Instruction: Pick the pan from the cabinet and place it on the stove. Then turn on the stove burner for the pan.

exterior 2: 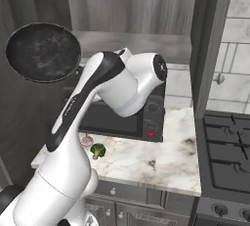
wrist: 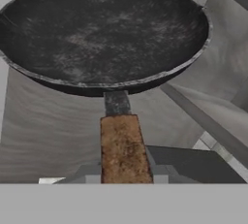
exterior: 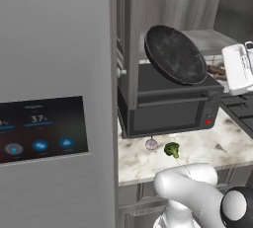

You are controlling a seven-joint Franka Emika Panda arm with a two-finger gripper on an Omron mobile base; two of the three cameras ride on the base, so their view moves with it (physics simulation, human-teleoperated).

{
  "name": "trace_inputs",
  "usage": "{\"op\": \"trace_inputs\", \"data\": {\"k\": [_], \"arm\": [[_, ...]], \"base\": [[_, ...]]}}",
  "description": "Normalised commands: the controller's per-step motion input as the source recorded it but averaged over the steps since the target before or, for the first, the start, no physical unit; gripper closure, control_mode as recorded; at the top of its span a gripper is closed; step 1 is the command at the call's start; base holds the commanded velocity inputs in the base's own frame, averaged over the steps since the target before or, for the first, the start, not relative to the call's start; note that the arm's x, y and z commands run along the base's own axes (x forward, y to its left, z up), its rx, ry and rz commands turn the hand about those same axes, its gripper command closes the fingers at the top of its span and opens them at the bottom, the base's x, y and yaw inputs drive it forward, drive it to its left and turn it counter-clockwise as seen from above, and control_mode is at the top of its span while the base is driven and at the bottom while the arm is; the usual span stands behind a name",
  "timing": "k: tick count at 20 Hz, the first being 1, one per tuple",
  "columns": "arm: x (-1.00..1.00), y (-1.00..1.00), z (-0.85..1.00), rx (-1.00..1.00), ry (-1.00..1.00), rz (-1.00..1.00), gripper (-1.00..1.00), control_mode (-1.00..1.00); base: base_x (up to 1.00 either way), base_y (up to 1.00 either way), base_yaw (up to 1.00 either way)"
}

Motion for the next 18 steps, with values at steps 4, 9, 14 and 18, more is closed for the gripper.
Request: {"op": "trace_inputs", "data": {"k": [4,9,14,18], "arm": [[-0.01,0.00,0.00,0.00,0.00,0.00,1.00,-1.00],[-0.33,-0.13,-0.17,0.07,-0.07,-0.06,1.00,-1.00],[-0.27,-0.07,-0.14,0.03,-0.02,-0.07,1.00,-1.00],[-0.03,0.00,-0.07,0.00,0.00,-0.02,1.00,1.00]], "base": [[0.00,0.00,0.00],[0.00,0.00,0.00],[0.00,0.00,0.00],[-0.01,0.00,0.00]]}}
